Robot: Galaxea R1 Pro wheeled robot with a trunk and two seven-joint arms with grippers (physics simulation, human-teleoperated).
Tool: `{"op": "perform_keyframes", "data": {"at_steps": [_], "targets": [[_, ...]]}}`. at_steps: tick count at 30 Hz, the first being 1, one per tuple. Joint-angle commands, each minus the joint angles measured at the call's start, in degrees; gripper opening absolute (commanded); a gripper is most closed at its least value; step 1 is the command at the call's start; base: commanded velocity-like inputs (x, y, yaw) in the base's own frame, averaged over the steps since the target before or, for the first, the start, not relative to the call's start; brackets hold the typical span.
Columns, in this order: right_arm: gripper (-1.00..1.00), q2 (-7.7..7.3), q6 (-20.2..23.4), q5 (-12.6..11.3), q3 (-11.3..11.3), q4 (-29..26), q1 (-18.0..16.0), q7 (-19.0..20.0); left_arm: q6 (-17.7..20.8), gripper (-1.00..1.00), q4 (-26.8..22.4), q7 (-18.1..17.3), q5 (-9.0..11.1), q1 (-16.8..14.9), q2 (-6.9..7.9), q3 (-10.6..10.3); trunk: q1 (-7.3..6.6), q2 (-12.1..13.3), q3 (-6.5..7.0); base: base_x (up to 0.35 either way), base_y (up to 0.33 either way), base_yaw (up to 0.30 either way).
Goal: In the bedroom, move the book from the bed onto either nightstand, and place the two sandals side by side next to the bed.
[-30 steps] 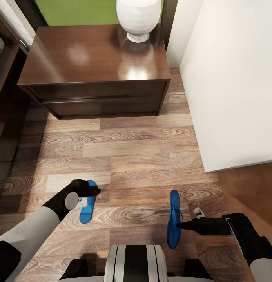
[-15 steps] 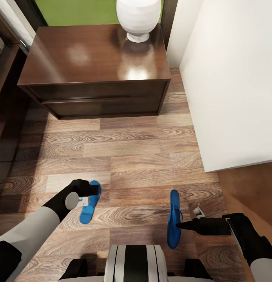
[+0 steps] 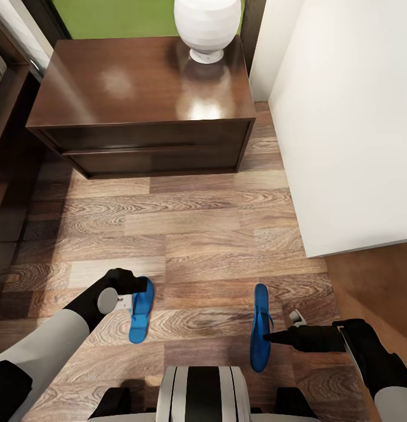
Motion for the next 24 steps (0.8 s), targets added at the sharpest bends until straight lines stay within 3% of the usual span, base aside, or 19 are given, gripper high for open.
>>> {"op": "perform_keyframes", "data": {"at_steps": [1, 24], "targets": [[-1.00, 0.05, 0.88, 0.59, -0.15, -0.05, -0.03, 0.76, -0.18, -1.00, -0.08, -0.09, -0.04, -0.03, 0.08, -0.27, -0.01, -0.01, -0.03, 0.000, 0.000, 0.000], [-1.00, 0.04, 0.89, 0.59, -0.16, -0.06, -0.03, 0.76, -0.47, -1.00, -0.33, -0.75, -0.15, -0.01, 0.12, -0.45, -0.01, -0.01, -0.03, 0.000, 0.000, 0.000]]}}
